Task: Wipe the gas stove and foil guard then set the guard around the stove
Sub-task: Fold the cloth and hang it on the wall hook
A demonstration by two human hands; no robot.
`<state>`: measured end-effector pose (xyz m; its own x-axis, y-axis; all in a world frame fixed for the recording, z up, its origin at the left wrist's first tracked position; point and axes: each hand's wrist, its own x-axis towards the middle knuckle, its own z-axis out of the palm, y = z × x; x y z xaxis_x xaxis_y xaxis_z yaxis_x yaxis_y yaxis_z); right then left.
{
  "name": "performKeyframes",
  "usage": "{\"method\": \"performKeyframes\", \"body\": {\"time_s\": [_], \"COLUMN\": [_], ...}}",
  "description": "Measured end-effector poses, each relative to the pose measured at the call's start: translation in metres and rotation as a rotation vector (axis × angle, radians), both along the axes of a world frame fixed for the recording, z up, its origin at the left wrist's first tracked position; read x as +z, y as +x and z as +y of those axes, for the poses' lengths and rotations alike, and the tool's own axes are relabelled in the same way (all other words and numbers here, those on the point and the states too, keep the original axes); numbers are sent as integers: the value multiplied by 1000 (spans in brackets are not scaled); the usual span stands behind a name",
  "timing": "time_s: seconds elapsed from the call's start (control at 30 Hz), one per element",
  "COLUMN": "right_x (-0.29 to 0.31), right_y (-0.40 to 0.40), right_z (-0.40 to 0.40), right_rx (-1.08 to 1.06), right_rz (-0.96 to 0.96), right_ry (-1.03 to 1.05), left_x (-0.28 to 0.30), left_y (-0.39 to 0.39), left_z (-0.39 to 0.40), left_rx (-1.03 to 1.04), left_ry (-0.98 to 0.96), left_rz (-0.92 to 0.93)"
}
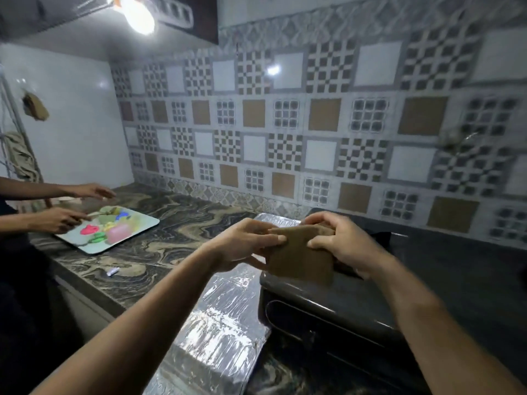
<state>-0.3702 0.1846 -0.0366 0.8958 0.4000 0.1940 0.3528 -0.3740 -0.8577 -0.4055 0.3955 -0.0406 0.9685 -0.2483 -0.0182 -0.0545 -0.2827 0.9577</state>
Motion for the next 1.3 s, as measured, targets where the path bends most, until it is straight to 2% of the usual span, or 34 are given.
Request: {"method": "performKeyframes", "body": {"time_s": [0.23,0.47,0.57,0.63,0.7,0.77,0.83,0.9,1.0,1.1,1.2,1.3], "right_x": [-17,-24,-12,-1,11,20,25,27,21,15,18,25], "right_y": [5,-4,-11,-20,-28,-35,-37,-38,-41,-44,-45,-47], "right_z": [-44,-60,-65,-68,-68,-65,-62,-58,-53,-51,-51,-49], "right_rx": [-238,-232,-228,-183,-59,24,-23,-173,-302,-279,-311,-296], "right_rz": [-133,-270,-364,-392,-383,-392,-442,-472,-435,-350,-366,-352], "right_ry": [226,201,130,32,-91,-207,-220,-149,-121,-187,-232,-194], "left_x": [-8,-9,-3,4,12,20,25,28,29,28,23,20], "left_y": [-1,-11,-16,-17,-15,-12,-10,-7,-4,-4,0,3], "left_z": [-53,-78,-78,-74,-70,-69,-73,-73,-73,-72,-67,-60], "left_rx": [69,-14,-103,-157,-134,-140,-163,-138,-111,-89,-68,-75], "left_ry": [-309,-425,-390,-265,-73,-5,-20,-8,-40,-79,-125,-130], "left_rz": [-28,81,128,114,-2,-104,-125,-138,-160,-158,-103,-97]}}
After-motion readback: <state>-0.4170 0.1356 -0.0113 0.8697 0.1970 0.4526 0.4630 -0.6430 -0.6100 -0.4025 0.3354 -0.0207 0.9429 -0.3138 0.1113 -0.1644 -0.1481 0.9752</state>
